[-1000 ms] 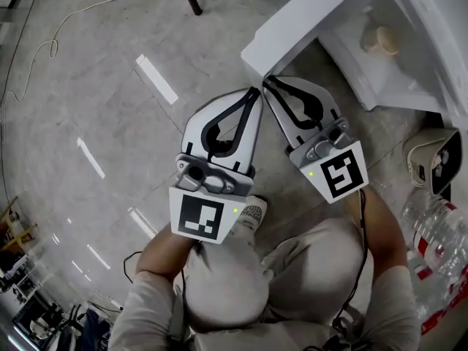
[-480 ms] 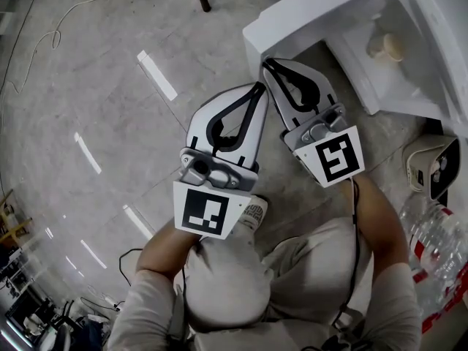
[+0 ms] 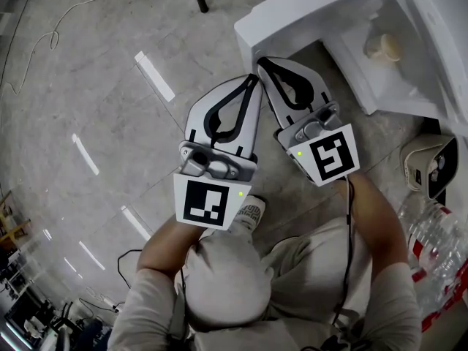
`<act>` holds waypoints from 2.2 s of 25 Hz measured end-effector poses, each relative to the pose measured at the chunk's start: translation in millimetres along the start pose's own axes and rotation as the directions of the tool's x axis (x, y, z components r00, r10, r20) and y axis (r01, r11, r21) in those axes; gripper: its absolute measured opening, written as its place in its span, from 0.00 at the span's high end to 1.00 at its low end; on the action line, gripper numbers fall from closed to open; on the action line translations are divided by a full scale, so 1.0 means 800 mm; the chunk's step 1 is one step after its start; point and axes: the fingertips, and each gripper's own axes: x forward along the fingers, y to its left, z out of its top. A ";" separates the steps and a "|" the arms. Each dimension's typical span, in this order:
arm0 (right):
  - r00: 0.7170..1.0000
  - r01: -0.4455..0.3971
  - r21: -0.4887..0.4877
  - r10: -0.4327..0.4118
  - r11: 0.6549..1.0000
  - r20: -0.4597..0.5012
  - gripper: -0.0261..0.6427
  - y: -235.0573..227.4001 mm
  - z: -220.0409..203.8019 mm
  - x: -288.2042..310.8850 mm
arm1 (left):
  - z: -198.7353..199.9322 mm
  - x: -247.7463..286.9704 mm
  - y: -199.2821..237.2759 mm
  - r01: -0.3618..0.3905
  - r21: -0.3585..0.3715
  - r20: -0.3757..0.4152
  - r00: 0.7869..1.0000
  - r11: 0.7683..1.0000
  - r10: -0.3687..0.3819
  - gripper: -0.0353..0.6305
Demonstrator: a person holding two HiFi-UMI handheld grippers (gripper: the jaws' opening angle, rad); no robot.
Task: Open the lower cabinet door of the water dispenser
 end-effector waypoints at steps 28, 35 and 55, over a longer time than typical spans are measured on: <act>0.888 0.459 0.043 -0.460 0.887 0.010 0.93 -0.037 0.473 -0.287 | 0.473 0.024 -0.087 0.206 -0.014 0.087 0.975 0.978 -0.204 0.94; 0.805 0.593 0.041 -0.593 0.804 0.007 0.93 -0.021 0.717 -0.359 | 0.730 0.012 -0.099 0.282 -0.022 0.111 0.954 0.959 -0.278 0.94; 0.605 0.795 0.031 -0.795 0.606 0.036 0.94 0.046 1.004 -0.539 | 0.999 -0.047 -0.145 0.332 -0.030 0.119 0.938 0.943 -0.326 0.94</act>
